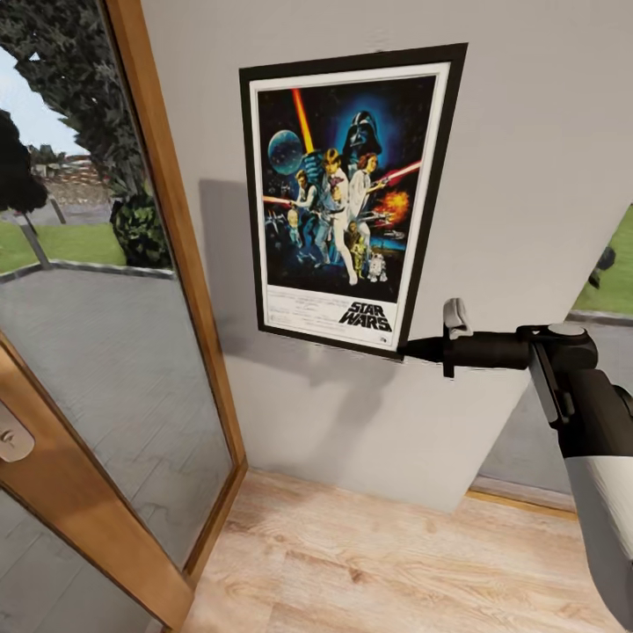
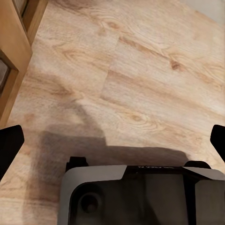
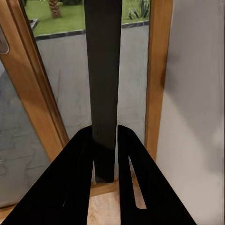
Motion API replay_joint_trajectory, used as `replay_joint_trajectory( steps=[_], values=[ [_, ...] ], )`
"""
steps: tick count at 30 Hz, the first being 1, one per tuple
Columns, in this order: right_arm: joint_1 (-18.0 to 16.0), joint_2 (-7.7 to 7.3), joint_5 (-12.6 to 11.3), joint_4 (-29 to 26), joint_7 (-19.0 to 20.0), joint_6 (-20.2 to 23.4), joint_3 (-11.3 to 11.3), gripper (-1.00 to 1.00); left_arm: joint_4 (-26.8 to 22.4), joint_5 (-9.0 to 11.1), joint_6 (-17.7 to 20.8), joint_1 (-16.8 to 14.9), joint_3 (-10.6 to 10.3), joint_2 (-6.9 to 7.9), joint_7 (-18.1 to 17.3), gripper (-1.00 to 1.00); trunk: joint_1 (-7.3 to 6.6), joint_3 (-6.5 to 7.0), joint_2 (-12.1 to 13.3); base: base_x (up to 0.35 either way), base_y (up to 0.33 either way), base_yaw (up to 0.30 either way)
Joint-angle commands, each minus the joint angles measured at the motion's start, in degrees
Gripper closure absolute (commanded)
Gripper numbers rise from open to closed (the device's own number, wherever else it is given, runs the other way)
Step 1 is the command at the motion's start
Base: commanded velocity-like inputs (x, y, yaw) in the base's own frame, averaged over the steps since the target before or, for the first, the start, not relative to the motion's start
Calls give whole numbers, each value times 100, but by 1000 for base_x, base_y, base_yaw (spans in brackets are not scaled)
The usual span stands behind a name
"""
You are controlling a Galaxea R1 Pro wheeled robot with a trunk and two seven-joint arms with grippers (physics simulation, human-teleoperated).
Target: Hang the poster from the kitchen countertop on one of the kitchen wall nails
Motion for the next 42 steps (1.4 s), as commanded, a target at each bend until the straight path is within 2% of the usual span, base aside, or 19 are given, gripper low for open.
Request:
replay_joint_trajectory(
  steps=[1, 13, 42],
  values=[
    [-32, -2, -5, 0, 25, 75, -3, 100, -14, -3, 48, -1, 14, -3, -31, -100, 4, -11, -12, 2, 0, 0],
    [-395, -6, -15, 2, 38, 540, -3, 100, -20, -5, 50, -1, 18, -3, -31, -100, 4, -11, -12, 0, 0, 0],
    [-520, -13, -14, 93, 38, 573, -3, 100, -29, -2, 53, -1, 16, -3, -31, -100, 4, -11, -12, 0, 0, 0]
  ],
)
